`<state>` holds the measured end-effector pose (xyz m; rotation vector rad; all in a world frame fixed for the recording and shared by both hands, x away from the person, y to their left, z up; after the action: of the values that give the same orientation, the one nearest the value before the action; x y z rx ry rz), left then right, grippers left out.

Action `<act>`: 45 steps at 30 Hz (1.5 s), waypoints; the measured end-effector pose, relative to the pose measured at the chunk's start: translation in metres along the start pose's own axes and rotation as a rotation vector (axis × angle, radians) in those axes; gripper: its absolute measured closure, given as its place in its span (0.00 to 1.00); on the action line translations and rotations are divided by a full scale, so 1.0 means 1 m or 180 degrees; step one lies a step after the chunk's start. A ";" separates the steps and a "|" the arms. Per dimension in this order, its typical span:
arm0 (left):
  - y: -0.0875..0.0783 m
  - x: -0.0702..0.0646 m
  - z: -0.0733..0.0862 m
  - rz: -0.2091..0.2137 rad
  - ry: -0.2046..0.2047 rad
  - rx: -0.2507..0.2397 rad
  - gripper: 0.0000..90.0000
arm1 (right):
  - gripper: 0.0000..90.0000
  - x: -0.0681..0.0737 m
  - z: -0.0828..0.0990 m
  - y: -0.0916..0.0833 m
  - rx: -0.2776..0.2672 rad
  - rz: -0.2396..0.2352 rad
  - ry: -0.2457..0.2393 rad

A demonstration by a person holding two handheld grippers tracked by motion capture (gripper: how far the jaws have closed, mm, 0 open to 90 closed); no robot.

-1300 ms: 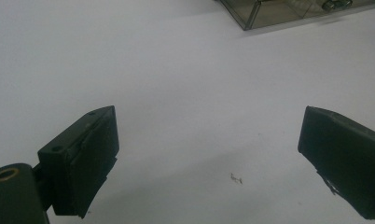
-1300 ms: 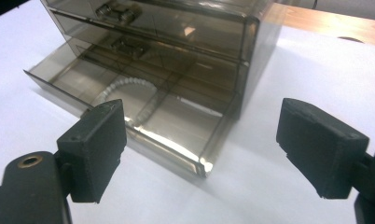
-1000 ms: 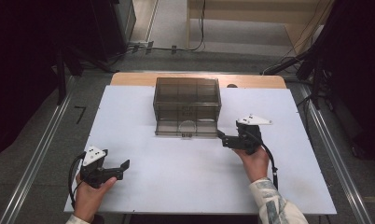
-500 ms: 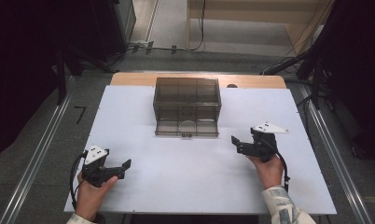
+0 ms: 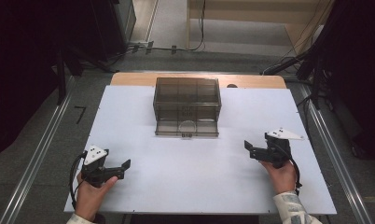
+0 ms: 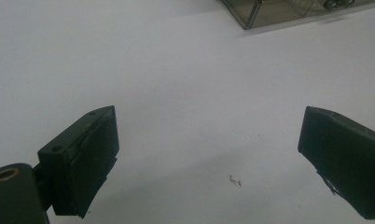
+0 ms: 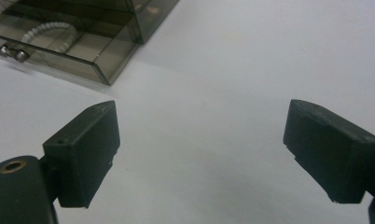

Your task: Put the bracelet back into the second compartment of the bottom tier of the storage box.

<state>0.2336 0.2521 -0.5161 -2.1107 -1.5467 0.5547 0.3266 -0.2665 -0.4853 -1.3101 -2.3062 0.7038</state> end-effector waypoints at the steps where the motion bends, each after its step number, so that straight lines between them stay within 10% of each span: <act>1: 0.000 0.000 0.000 0.0000 -0.0003 -0.0001 0.06 | 0.10 -0.002 0.001 -0.001 0.0009 0.0015 -0.0001; 45: 0.003 0.003 0.002 -0.0141 -0.0061 0.0081 0.06 | 0.10 -0.077 0.051 -0.058 0.0035 0.0433 0.0182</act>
<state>0.2358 0.2545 -0.5198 -2.0529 -1.5847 0.5776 0.2961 -0.3704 -0.4979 -1.4736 -2.1813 0.7112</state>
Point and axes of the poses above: each handheld gripper's, and its own axes: y roughly forward along the jaws, z roughly out of its underside, x roughly to its left, the point moved 2 cm from there along y, roughly forward along the jaws, and after that the axes turned 4 degrees about -z, right-handed, at the moved point
